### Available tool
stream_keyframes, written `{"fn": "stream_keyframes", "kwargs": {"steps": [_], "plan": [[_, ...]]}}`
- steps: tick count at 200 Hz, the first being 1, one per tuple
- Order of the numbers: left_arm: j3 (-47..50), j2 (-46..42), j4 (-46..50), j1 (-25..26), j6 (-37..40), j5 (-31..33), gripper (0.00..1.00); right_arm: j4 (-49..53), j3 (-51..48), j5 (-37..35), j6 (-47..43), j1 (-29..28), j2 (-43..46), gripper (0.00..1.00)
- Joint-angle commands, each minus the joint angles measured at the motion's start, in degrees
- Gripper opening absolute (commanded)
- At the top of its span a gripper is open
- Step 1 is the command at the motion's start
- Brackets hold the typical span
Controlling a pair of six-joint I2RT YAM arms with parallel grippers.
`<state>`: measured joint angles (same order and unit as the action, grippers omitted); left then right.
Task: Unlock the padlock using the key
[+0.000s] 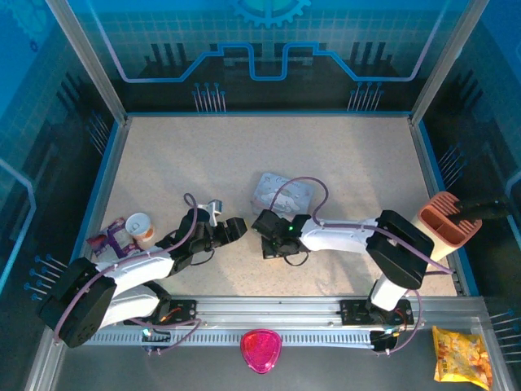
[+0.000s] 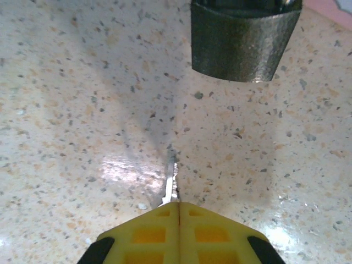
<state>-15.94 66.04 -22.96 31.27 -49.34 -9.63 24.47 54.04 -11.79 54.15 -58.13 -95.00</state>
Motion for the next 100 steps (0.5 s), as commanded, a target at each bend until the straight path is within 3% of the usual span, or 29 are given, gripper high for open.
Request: {"fn": "stream_keyframes", "kwargs": {"steps": [1, 13, 25, 54, 100], "plan": [[0.3, 0.8, -0.7, -0.4, 0.9, 0.8, 0.68, 0.5, -0.5, -0.6, -0.4, -0.8, 2.5, 0.0], [0.3, 1.0, -0.9, -0.4, 0.9, 0.7, 0.68, 1.1, -0.5, -0.4, -0.3, -0.8, 2.6, 0.0], [0.3, 1.1, -1.0, -0.4, 0.8, 0.7, 0.69, 1.4, -0.7, -0.1, 0.1, -0.7, 2.4, 0.1], [0.2, 1.0, -1.0, -0.4, 0.7, 0.7, 0.69, 2.0, -1.3, 0.2, 1.1, -1.1, 1.1, 0.23], [-0.1, 1.0, -0.6, -0.4, 0.9, 0.5, 0.69, 2.6, -0.6, 0.5, 1.3, -2.1, -1.5, 0.25]]}}
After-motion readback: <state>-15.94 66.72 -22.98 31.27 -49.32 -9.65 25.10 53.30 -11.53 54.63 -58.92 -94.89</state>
